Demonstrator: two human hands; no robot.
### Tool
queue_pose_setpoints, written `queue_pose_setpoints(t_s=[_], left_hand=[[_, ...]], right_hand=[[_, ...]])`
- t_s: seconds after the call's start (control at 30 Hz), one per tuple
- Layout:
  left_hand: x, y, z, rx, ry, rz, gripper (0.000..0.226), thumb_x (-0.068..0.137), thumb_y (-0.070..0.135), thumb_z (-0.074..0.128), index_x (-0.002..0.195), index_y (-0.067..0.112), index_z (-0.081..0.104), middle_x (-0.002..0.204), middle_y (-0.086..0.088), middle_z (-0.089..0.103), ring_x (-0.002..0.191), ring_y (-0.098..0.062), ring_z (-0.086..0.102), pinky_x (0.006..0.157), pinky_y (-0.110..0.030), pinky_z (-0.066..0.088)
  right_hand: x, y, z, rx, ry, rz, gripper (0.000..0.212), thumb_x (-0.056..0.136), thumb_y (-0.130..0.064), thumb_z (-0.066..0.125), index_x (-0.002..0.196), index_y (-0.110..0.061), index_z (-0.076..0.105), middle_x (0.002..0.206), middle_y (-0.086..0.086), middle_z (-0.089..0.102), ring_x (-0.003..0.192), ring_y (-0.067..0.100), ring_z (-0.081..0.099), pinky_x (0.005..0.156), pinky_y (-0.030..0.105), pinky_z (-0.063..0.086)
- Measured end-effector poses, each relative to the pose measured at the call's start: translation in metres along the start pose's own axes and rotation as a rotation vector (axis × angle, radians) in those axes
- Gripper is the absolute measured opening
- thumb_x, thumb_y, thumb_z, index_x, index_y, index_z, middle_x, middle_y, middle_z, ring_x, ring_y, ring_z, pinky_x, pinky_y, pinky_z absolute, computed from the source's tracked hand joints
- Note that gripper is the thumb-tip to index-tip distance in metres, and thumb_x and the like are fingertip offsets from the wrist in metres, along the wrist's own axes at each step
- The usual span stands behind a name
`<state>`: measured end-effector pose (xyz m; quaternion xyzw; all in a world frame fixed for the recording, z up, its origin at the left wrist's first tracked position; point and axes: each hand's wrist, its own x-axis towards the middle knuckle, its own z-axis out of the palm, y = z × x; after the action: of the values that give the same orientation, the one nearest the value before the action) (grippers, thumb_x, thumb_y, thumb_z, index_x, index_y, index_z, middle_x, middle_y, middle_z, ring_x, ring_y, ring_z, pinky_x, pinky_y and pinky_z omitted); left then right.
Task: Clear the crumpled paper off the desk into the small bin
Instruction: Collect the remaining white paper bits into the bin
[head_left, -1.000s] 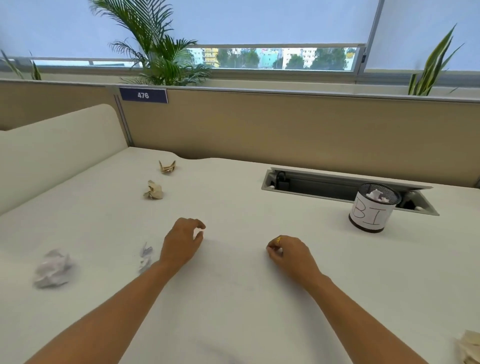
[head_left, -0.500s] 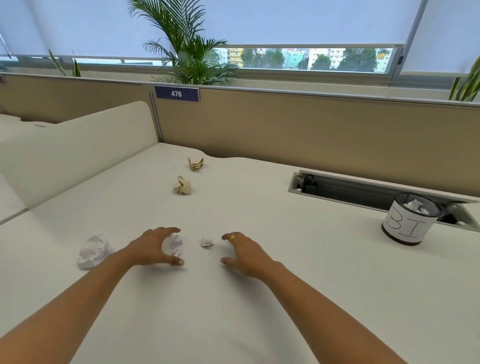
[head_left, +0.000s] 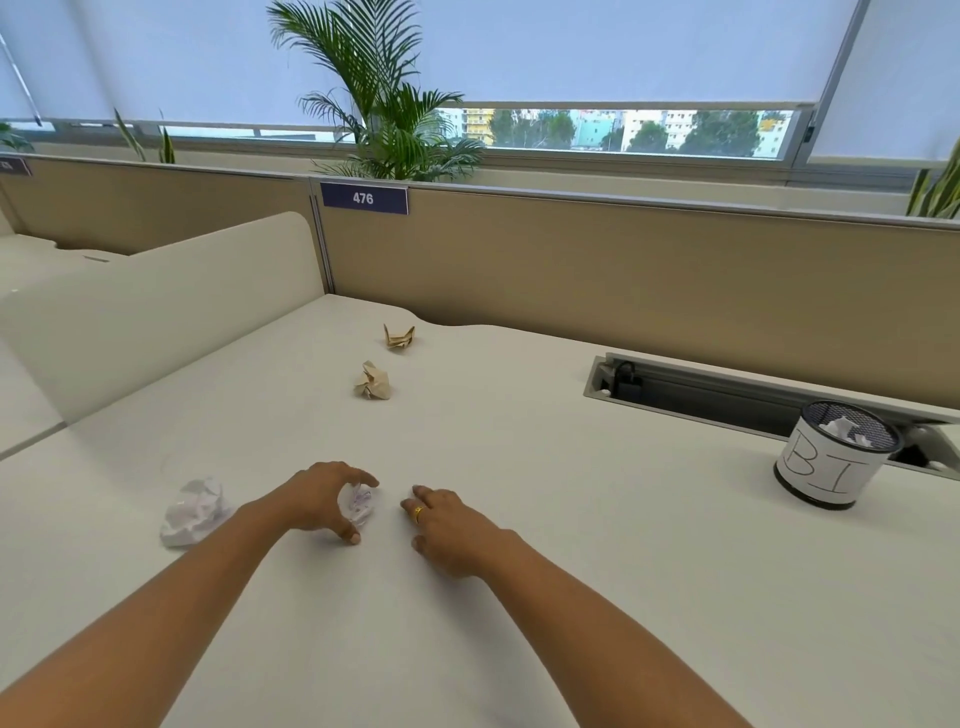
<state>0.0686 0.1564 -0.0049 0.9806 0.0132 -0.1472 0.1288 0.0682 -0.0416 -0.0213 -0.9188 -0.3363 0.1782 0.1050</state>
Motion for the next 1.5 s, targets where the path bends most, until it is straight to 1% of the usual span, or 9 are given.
queue_pose_setpoints(t_s=[0.2,0.37,0.47,0.63,0.73,0.9,1.1,1.27,1.5], left_hand=[[0.001,0.007,0.0,-0.018,0.01,0.002,0.06,0.068,0.021,0.081,0.124,0.023,0.058,0.132,0.0,0.052,0.093,-0.013,0.048,0.088,-0.024,0.039],[0.001,0.021,0.005,0.013,0.066,-0.008,0.043,0.074,0.02,0.076,0.116,0.023,0.064,0.126,-0.001,0.058,0.115,-0.018,0.052,0.088,-0.024,0.039],[0.0,0.028,0.009,-0.004,0.107,-0.028,0.036,0.077,0.018,0.073,0.113,0.02,0.066,0.123,-0.001,0.062,0.115,-0.018,0.055,0.084,-0.021,0.038],[-0.005,0.039,0.014,-0.021,0.117,-0.074,0.032,0.08,0.011,0.069,0.112,0.016,0.067,0.12,-0.004,0.065,0.11,-0.019,0.06,0.084,-0.022,0.044],[-0.008,0.046,0.016,-0.05,0.113,-0.088,0.028,0.079,0.007,0.067,0.107,0.013,0.07,0.114,-0.009,0.068,0.104,-0.022,0.063,0.074,-0.02,0.044],[-0.014,0.068,0.021,-0.071,0.096,-0.069,0.025,0.08,0.005,0.066,0.103,0.01,0.071,0.109,-0.011,0.071,0.101,-0.023,0.065,0.069,-0.02,0.042],[-0.012,0.119,0.031,-0.012,0.058,0.063,0.026,0.079,0.001,0.063,0.104,0.005,0.069,0.112,-0.013,0.069,0.102,-0.026,0.064,0.07,-0.022,0.043],[-0.002,0.186,0.037,0.032,0.053,0.26,0.023,0.087,0.003,0.055,0.106,0.002,0.067,0.113,-0.016,0.068,0.103,-0.029,0.064,0.08,-0.026,0.046],[0.018,0.304,0.033,0.01,0.035,0.492,0.022,0.088,0.003,0.057,0.108,-0.001,0.066,0.111,-0.02,0.067,0.099,-0.032,0.064,0.084,-0.03,0.048]], right_hand=[[-0.011,0.007,0.006,-0.085,0.086,-0.048,0.044,0.099,-0.012,0.034,0.142,-0.005,0.029,0.151,0.013,0.028,0.135,0.031,0.027,0.106,0.048,0.037],[-0.021,0.01,0.004,-0.085,0.205,-0.022,0.032,0.092,-0.001,0.039,0.121,-0.001,0.054,0.12,0.02,0.054,0.11,0.035,0.047,0.087,0.044,0.046],[-0.027,0.014,0.005,-0.088,0.246,-0.019,0.028,0.09,0.005,0.039,0.112,0.0,0.056,0.113,0.021,0.056,0.104,0.035,0.049,0.08,0.041,0.043],[-0.038,0.018,0.006,-0.07,0.259,0.006,0.027,0.088,0.007,0.041,0.109,0.001,0.056,0.113,0.02,0.056,0.104,0.035,0.05,0.081,0.041,0.043],[-0.044,0.02,0.004,-0.077,0.237,0.027,0.025,0.085,0.008,0.043,0.105,0.002,0.057,0.111,0.021,0.056,0.102,0.035,0.051,0.078,0.041,0.042],[-0.058,0.031,-0.001,-0.071,0.217,0.067,0.024,0.08,0.011,0.044,0.1,0.004,0.057,0.11,0.023,0.057,0.099,0.035,0.052,0.068,0.032,0.03],[-0.087,0.06,-0.012,-0.067,0.247,0.183,0.02,0.08,0.009,0.043,0.095,0.001,0.053,0.107,0.023,0.058,0.077,0.026,0.042,0.065,0.032,0.031],[-0.122,0.1,-0.022,-0.038,0.309,0.322,0.026,0.084,0.001,0.046,0.107,-0.003,0.057,0.11,0.018,0.059,0.095,0.034,0.059,0.068,0.031,0.038],[-0.176,0.17,-0.05,-0.054,0.448,0.514,0.021,0.09,-0.015,0.05,0.108,-0.015,0.061,0.11,0.011,0.065,0.095,0.028,0.062,0.076,0.03,0.046]])
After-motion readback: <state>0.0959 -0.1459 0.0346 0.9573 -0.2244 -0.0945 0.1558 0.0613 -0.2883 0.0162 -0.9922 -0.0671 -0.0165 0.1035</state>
